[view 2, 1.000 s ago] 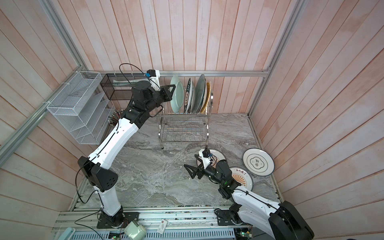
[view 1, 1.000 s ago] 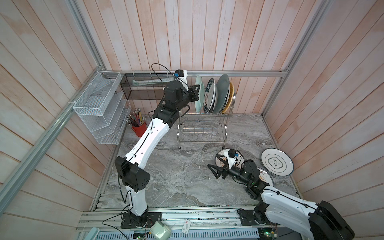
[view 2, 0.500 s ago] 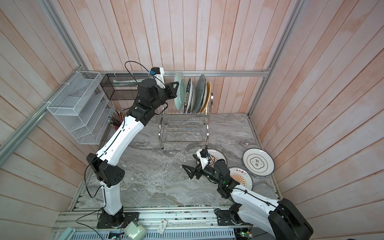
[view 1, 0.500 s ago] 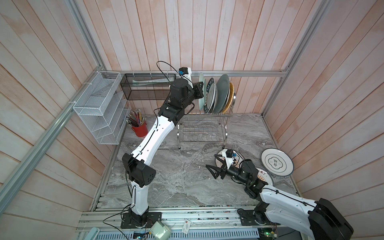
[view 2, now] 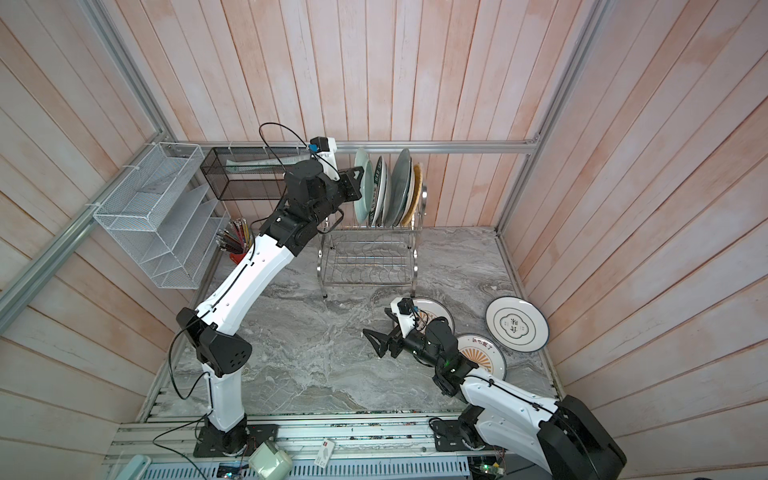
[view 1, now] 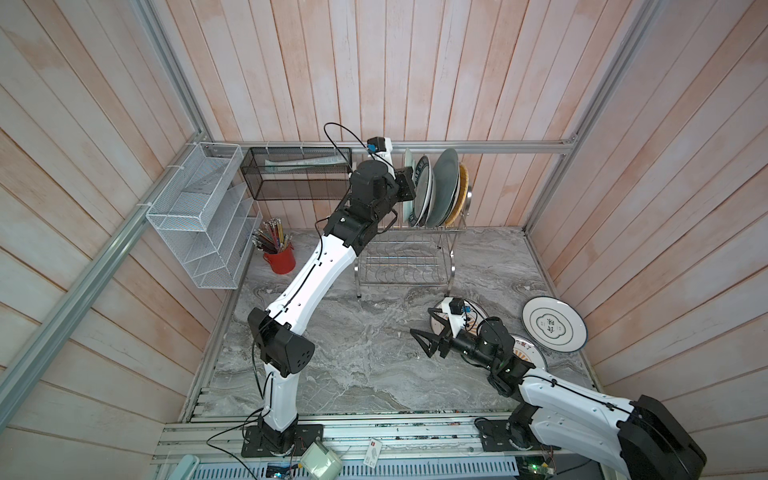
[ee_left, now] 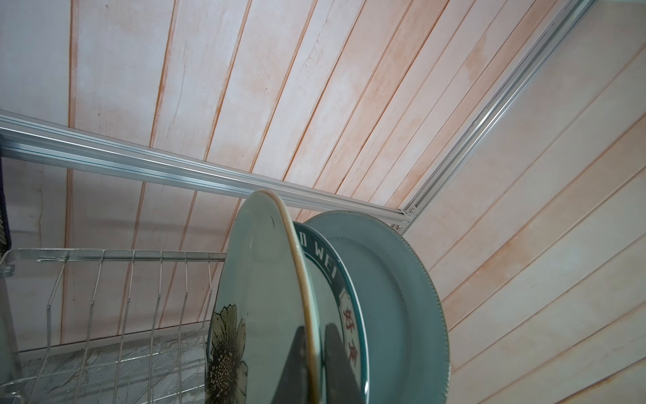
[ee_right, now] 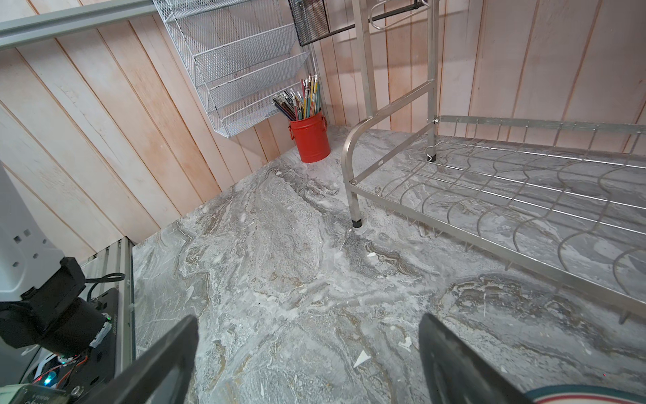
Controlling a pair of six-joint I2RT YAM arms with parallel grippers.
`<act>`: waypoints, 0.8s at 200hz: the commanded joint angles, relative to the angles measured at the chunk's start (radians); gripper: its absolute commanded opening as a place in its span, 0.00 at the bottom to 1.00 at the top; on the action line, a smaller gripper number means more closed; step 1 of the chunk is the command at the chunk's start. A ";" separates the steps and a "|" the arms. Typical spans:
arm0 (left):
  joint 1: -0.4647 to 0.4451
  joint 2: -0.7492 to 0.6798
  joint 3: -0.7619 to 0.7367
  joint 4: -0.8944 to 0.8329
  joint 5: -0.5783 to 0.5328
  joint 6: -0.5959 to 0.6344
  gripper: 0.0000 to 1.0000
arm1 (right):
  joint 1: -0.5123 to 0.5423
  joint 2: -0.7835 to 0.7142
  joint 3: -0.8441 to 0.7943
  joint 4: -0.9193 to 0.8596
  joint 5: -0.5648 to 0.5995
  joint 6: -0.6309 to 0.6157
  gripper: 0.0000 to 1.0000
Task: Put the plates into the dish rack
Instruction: 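Lower the flower plate into the rack slot beside the green-rimmed plate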
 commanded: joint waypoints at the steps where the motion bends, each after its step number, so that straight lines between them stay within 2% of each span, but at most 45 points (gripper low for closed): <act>1: 0.003 -0.023 0.011 0.128 -0.028 0.034 0.00 | 0.009 0.006 0.027 -0.004 0.013 -0.016 0.98; 104: 0.010 -0.021 -0.054 0.123 -0.034 0.037 0.00 | 0.021 0.009 0.038 -0.022 0.026 -0.028 0.98; 160: 0.010 -0.005 -0.057 0.115 -0.035 0.089 0.00 | 0.024 0.012 0.040 -0.023 0.028 -0.029 0.98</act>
